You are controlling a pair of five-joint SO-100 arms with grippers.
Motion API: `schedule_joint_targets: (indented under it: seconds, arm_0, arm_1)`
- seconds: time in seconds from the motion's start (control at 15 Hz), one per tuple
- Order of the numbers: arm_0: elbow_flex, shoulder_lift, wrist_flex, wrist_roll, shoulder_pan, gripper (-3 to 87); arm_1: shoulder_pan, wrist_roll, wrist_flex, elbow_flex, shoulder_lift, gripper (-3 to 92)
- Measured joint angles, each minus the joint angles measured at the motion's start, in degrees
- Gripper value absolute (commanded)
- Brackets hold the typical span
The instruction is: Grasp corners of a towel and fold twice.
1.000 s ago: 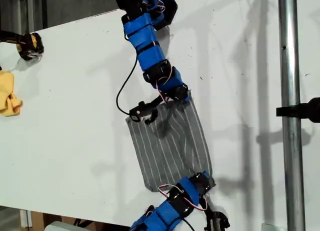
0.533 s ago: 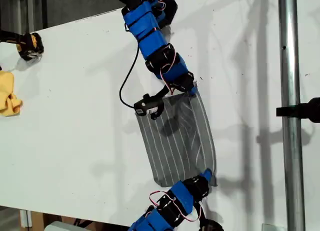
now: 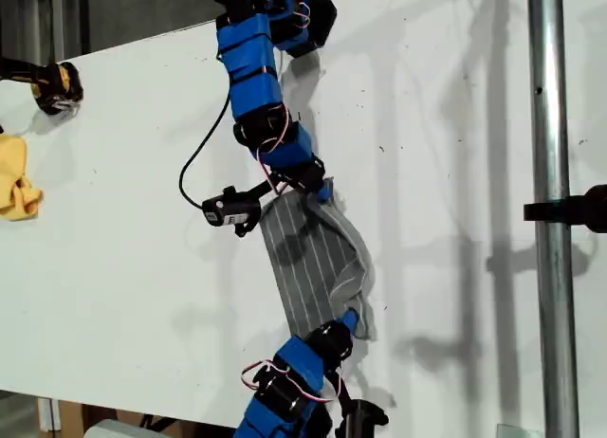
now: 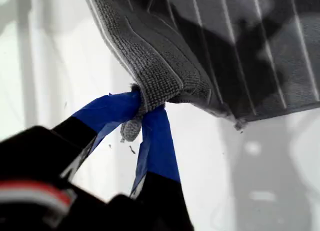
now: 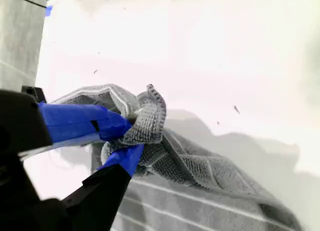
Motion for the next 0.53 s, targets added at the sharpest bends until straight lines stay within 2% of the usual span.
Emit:
schedule_joint_targets:
  seconds: [0.2, 0.53]
  arm_0:
    - [5.6, 4.5, 3.7, 1.4, -6.2, -2.6]
    - [27.5, 26.8, 1.1, 1.5, -19.8, -2.6]
  arm_1:
    - [8.6, -6.1, -2.8, 0.1, -0.7, -0.2]
    - [19.8, -11.7, -6.4, 0.1, -2.5, -0.2]
